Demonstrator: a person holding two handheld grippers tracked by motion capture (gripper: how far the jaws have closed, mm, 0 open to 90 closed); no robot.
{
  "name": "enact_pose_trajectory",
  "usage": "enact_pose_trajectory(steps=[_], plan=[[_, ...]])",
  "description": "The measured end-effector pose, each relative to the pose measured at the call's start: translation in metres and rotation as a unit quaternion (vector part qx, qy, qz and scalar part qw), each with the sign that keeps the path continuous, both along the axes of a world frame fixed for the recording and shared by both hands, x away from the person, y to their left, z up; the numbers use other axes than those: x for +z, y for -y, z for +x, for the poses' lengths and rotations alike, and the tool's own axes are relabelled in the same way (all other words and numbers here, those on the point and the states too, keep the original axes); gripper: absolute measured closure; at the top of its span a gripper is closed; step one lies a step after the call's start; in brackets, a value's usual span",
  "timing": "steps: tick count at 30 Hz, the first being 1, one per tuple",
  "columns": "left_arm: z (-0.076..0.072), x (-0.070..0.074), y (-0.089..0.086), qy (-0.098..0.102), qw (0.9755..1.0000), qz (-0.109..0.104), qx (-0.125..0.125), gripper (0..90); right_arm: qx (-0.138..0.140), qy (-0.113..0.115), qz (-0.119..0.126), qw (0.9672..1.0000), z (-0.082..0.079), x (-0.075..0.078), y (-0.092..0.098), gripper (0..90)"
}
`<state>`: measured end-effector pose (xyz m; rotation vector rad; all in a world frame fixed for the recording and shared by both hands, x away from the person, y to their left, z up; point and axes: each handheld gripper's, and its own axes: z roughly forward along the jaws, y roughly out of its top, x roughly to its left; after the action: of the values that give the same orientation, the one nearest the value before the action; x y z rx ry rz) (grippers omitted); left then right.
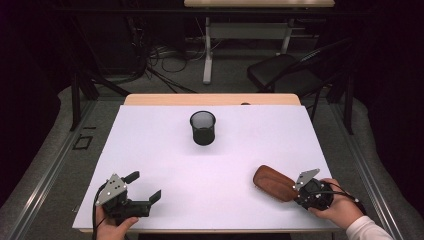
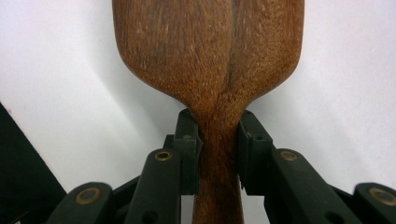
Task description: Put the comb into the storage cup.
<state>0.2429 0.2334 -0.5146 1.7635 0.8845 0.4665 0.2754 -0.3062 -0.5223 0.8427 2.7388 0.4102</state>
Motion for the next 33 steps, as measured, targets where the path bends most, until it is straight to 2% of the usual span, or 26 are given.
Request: enact_pose_trajectory(steps=[8, 11, 14, 15, 18, 20, 27, 33], plan=[[0.0, 0.0, 0.0, 0.0, 1.0, -0.001, -0.001, 0.8, -0.001, 0.027, 0.022, 0.9994, 0.002, 0.004, -0.004, 73.0], [0.0, 0.0, -0.001, 0.0, 1.0, -0.001, 0.0, 0.8, -0.003, 0.028, 0.025, 0.9993, 0.002, 0.005, -0.005, 73.0], [0.0, 0.0, -0.001, 0.001, 1.0, 0.0, -0.001, 0.8, -0.012, 0.037, 0.038, 0.9985, 0.002, 0.006, -0.008, 73.0], [0.0, 0.0, -0.001, 0.001, 1.0, 0.0, -0.001, 0.8, -0.011, 0.036, 0.032, 0.9987, 0.002, 0.008, -0.008, 73.0], [0.0, 0.0, -0.001, 0.0, 1.0, 0.0, -0.001, 0.8, -0.015, 0.038, 0.036, 0.9985, 0.001, 0.009, -0.01, 73.0], [0.0, 0.0, -0.001, 0.0, 1.0, 0.001, -0.001, 0.8, -0.015, 0.048, 0.053, 0.9974, 0.002, 0.008, -0.012, 73.0], [0.0, 0.0, -0.001, 0.0, 1.0, 0.001, 0.0, 0.8, -0.027, 0.063, 0.073, 0.995, 0.0, 0.01, -0.019, 73.0], [0.0, 0.0, -0.001, 0.0, 1.0, 0.002, 0.0, 0.8, -0.035, 0.077, 0.091, 0.9922, -0.004, 0.018, -0.029, 73.0]])
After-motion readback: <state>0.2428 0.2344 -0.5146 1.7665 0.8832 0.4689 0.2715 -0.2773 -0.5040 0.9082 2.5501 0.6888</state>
